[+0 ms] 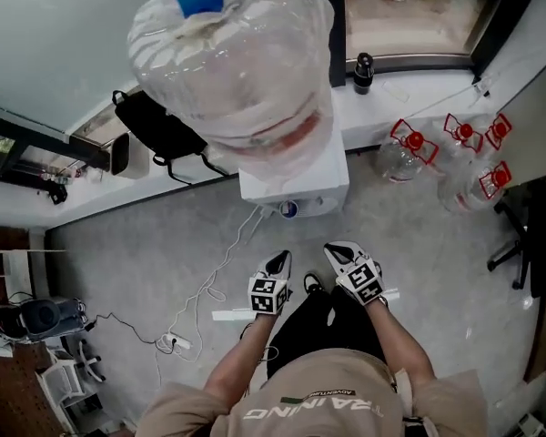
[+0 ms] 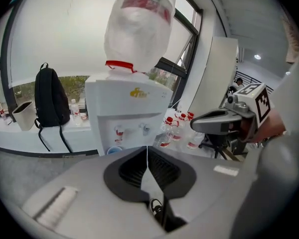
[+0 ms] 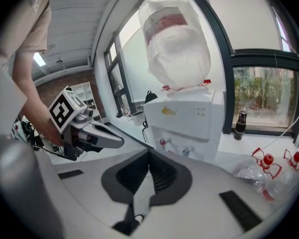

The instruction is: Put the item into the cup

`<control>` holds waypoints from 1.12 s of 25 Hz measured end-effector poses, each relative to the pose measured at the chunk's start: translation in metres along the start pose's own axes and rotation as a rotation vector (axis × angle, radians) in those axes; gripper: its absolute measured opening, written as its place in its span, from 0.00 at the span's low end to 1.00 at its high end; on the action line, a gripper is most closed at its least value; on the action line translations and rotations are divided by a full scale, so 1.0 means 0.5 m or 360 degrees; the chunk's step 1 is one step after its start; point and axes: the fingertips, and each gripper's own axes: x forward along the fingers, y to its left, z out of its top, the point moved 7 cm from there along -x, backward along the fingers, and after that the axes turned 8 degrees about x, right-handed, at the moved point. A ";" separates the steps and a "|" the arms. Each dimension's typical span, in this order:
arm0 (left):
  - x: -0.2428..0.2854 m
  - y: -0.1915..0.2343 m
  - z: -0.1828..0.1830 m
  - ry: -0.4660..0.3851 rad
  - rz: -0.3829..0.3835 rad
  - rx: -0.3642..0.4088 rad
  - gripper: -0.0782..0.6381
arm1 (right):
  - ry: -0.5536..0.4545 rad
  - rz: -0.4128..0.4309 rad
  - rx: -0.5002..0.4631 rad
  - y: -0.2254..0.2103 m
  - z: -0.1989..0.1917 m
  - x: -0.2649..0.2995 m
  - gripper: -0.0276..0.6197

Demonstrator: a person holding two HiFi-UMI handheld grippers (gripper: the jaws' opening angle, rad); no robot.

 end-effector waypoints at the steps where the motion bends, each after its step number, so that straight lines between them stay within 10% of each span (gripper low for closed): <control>1: -0.016 -0.006 0.011 -0.0010 0.0001 0.0005 0.13 | -0.0004 0.0002 -0.0010 0.009 0.014 -0.011 0.06; 28: -0.423 -0.049 0.574 -0.1027 0.0375 0.0418 0.12 | -0.0706 0.0042 -0.0475 0.162 0.615 -0.274 0.06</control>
